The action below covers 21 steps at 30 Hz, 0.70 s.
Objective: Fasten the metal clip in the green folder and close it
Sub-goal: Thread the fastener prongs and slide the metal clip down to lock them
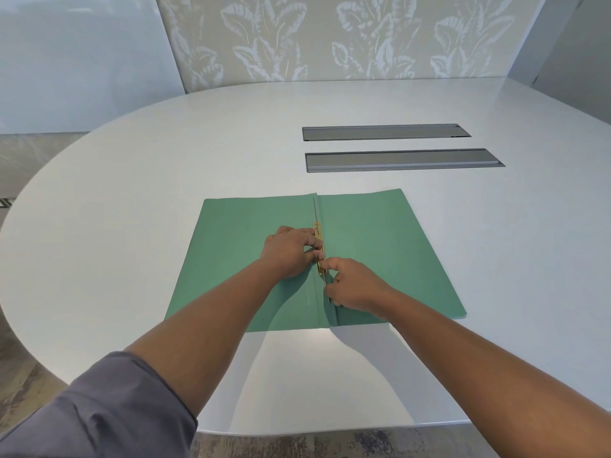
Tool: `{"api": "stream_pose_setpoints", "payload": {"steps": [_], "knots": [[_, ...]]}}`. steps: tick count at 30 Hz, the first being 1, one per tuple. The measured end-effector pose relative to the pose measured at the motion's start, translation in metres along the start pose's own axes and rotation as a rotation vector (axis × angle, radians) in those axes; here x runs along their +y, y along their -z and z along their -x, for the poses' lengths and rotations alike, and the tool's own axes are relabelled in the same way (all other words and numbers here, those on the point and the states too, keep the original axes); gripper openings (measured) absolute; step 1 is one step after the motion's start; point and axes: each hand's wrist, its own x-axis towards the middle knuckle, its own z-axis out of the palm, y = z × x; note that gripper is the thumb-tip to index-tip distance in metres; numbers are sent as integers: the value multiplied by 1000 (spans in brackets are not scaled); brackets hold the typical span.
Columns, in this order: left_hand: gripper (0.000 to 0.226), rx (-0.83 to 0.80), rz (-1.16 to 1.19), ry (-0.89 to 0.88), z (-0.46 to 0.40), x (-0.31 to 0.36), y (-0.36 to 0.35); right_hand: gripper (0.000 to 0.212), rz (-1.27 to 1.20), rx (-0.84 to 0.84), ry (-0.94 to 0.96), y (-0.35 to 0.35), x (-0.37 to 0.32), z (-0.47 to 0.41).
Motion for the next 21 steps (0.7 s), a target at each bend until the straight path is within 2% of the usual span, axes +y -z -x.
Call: {"api": "stream_pose_setpoints", "payload": {"steps": [5, 11, 18, 21], "knots": [[35, -9, -15, -6, 0, 1, 1, 30, 5, 33, 33, 6, 7, -9], [37, -13, -29, -10, -1, 0, 3, 28, -83, 8, 4, 15, 15, -23], [34, -28, -47, -11, -6, -1, 6, 5, -214, 16, 35, 26, 18, -42], [38, -15, -74, -32, -4, -2, 4, 9, -343, 66, 30, 30, 17, -52]]}}
